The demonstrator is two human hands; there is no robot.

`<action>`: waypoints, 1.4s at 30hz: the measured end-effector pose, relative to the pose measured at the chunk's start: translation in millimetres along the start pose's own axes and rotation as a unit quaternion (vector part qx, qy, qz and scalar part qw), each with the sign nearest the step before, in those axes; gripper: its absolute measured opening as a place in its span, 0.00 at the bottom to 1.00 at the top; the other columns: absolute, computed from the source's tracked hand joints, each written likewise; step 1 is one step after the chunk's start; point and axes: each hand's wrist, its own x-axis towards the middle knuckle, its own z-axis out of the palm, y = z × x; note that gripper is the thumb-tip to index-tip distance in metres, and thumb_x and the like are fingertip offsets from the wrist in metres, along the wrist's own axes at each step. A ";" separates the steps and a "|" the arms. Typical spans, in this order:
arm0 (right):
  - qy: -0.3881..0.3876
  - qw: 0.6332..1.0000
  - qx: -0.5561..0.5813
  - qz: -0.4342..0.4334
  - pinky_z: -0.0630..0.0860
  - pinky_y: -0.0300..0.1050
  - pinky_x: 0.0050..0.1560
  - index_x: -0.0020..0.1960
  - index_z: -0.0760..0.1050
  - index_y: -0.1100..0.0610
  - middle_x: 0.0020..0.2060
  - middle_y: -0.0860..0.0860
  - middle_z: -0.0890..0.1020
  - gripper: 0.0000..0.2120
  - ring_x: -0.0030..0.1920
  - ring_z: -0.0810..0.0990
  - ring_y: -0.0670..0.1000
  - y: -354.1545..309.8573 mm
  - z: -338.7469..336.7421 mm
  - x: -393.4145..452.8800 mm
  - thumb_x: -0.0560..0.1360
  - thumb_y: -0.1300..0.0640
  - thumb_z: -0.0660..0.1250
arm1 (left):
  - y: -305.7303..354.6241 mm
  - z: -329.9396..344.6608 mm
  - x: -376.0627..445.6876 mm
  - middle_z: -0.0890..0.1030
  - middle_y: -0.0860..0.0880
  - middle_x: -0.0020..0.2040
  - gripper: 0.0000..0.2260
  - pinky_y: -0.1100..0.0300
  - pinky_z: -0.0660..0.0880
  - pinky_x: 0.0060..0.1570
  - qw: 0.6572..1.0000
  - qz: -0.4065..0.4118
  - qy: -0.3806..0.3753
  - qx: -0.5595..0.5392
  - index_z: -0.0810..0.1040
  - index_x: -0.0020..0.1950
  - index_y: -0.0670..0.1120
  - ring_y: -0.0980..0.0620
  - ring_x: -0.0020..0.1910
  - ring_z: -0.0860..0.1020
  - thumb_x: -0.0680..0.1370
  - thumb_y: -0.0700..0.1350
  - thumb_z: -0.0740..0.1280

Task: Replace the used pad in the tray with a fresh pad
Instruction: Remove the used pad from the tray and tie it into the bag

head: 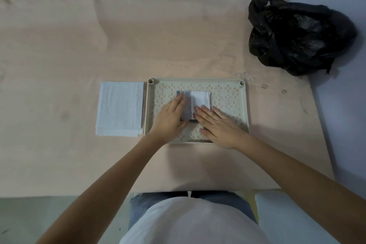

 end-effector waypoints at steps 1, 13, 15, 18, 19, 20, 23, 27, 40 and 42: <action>-0.002 1.000 -0.001 -0.001 0.30 0.48 0.73 0.74 0.35 0.50 0.75 0.47 0.36 0.28 0.74 0.32 0.47 0.3 0.0 0.3 0.78 0.40 0.33 | 2.7 -1.5 2.4 0.66 0.40 0.71 0.27 0.52 0.69 0.65 0.995 -0.059 0.054 -0.063 0.62 0.73 0.39 0.43 0.69 0.67 0.77 0.46 0.65; 0.016 1.000 0.015 -0.008 0.32 0.49 0.74 0.75 0.39 0.50 0.75 0.48 0.40 0.28 0.75 0.35 0.49 1.9 1.0 -3.6 0.78 0.39 0.33 | 4.7 -17.4 48.3 0.80 0.42 0.54 0.23 0.63 0.74 0.35 0.830 -0.418 -0.023 -0.368 0.76 0.60 0.37 0.48 0.45 0.77 0.72 0.49 0.73; 0.020 1.000 0.016 -0.006 0.33 0.50 0.74 0.75 0.40 0.51 0.76 0.48 0.42 0.28 0.75 0.36 0.49 1.2 1.1 -4.2 0.78 0.40 0.33 | 6.4 -18.5 51.2 0.80 0.43 0.53 0.24 0.61 0.75 0.38 0.855 -0.398 -0.047 -0.329 0.76 0.61 0.37 0.48 0.45 0.77 0.72 0.52 0.73; 0.019 0.999 0.049 -0.009 0.36 0.50 0.75 0.76 0.43 0.52 0.76 0.48 0.43 0.30 0.76 0.38 0.48 2.1 -1.2 -4.7 0.78 0.40 0.32 | 9.6 -16.7 51.3 0.79 0.44 0.54 0.24 0.56 0.75 0.43 0.880 -0.372 -0.029 -0.294 0.75 0.59 0.39 0.47 0.47 0.76 0.71 0.51 0.74; 0.021 0.997 0.075 -0.010 0.36 0.49 0.75 0.76 0.45 0.52 0.75 0.47 0.44 0.30 0.76 0.38 0.47 2.9 -2.5 -4.9 0.78 0.40 0.33 | 10.4 -15.0 50.0 0.79 0.43 0.54 0.22 0.55 0.76 0.44 0.880 -0.366 -0.015 -0.303 0.74 0.57 0.40 0.47 0.48 0.76 0.70 0.50 0.75; 0.027 0.995 0.101 -0.010 0.35 0.47 0.75 0.76 0.47 0.51 0.75 0.45 0.44 0.30 0.76 0.38 0.45 3.8 -4.0 -5.1 0.79 0.40 0.34 | 11.1 -13.5 48.1 0.79 0.42 0.55 0.21 0.54 0.77 0.44 0.872 -0.364 -0.004 -0.327 0.73 0.56 0.40 0.46 0.49 0.76 0.70 0.49 0.75; 0.045 0.988 0.149 -0.009 0.31 0.39 0.72 0.76 0.53 0.50 0.74 0.41 0.45 0.25 0.74 0.38 0.40 4.6 -8.4 -7.0 0.81 0.44 0.41 | 11.1 -9.4 40.8 0.79 0.41 0.57 0.21 0.57 0.77 0.39 0.843 -0.369 0.011 -0.391 0.72 0.57 0.40 0.45 0.50 0.77 0.70 0.46 0.76; 0.052 0.981 0.189 -0.016 0.38 0.41 0.74 0.75 0.60 0.50 0.75 0.43 0.53 0.21 0.74 0.44 0.40 0.7 -14.6 -11.5 0.83 0.48 0.49 | 6.4 -7.2 33.6 0.80 0.41 0.56 0.24 0.60 0.76 0.36 0.823 -0.360 0.020 -0.439 0.75 0.61 0.37 0.48 0.47 0.78 0.69 0.44 0.76; 0.148 0.598 0.735 0.282 0.79 0.41 0.47 0.61 0.73 0.51 0.57 0.47 0.79 0.22 0.54 0.80 0.48 -6.8 -55.5 3.1 0.69 0.50 0.74 | -5.7 -25.0 20.6 0.86 0.50 0.42 0.14 0.61 0.80 0.36 0.768 -0.285 0.000 -0.573 0.81 0.50 0.42 0.52 0.41 0.84 0.67 0.40 0.77; 0.108 0.573 0.767 0.268 0.80 0.45 0.50 0.57 0.75 0.53 0.53 0.50 0.82 0.20 0.53 0.81 0.51 -8.5 -54.7 3.9 0.68 0.52 0.74 | -3.9 -28.1 19.5 0.86 0.49 0.43 0.12 0.60 0.80 0.37 0.768 -0.271 -0.003 -0.580 0.82 0.49 0.43 0.51 0.43 0.84 0.67 0.40 0.77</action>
